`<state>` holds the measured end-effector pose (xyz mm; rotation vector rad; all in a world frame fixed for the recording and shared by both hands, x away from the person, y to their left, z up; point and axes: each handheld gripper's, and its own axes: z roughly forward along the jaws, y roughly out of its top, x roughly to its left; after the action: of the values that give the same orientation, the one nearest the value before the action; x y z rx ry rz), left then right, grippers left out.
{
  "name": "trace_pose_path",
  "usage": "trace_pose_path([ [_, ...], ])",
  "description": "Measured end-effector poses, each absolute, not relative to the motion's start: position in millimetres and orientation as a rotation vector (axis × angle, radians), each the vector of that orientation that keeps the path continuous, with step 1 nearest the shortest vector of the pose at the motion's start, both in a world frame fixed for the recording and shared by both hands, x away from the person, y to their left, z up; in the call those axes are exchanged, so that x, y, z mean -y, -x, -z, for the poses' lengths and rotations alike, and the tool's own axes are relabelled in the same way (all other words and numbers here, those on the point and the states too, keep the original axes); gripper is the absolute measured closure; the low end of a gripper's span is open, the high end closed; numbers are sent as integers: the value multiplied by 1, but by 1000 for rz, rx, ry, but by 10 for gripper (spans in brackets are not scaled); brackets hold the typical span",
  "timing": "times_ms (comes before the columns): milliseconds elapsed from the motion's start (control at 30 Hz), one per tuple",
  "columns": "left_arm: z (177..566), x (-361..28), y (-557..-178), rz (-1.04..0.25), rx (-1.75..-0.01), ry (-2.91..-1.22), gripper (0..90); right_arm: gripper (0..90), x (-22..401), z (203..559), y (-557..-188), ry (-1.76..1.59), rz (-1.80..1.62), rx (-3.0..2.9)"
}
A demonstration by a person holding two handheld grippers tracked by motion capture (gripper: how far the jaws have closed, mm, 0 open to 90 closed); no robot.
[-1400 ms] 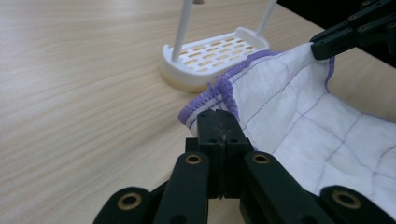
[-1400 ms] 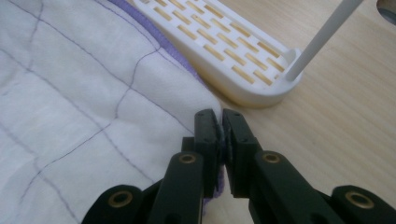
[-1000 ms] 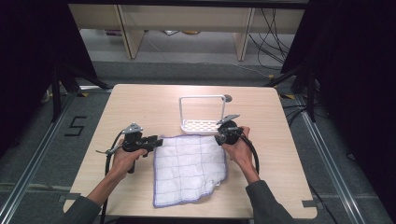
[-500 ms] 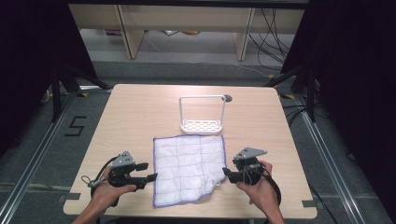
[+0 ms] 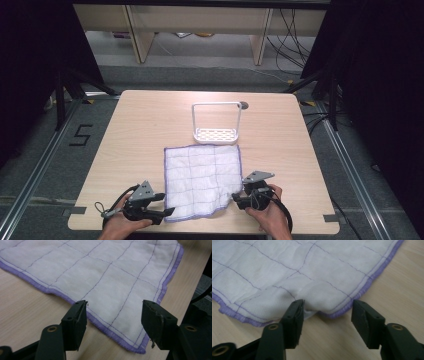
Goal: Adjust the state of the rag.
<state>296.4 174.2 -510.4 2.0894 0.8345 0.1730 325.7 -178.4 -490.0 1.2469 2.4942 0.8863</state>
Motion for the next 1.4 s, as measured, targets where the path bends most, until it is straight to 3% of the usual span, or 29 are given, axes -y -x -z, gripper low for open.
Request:
trace_pose_path([
  [33, 511, -172, -297, -178, -822, -2103, 390, 522, 177, 492, -329, -1226, -888, -2504],
  [67, 512, -171, -297, -191, -806, -2116, 402, 642, 175, 492, -331, -1211, -893, -2516],
  [100, 512, -171, -297, -191, -806, -2116, 412, 642, 175, 492, -331, -1211, -893, -2516],
  [133, 513, -170, -298, -211, -784, -2139, 426, 802, 172, 492, -335, -1114, -894, -2548],
  [233, 513, -172, -299, -218, -791, -2153, 446, 848, 169, 477, -340, -1055, -921, -2550],
  [467, 511, -175, -298, -228, -776, -2160, 456, 826, 131, 442, -370, -978, -930, -2626],
  [767, 510, -184, -300, -234, -834, -2105, 449, 733, 69, 466, -404, -929, -851, -2696],
  [800, 509, -186, -299, -241, -833, -2100, 446, 672, 64, 465, -402, -898, -838, -2684],
  [1100, 506, -188, -298, -232, -855, -2073, 419, 562, 108, 442, -362, -985, -939, -2599],
  [1400, 506, -188, -298, -226, -870, -2077, 367, 551, 108, 466, -360, -972, -949, -2623],
])
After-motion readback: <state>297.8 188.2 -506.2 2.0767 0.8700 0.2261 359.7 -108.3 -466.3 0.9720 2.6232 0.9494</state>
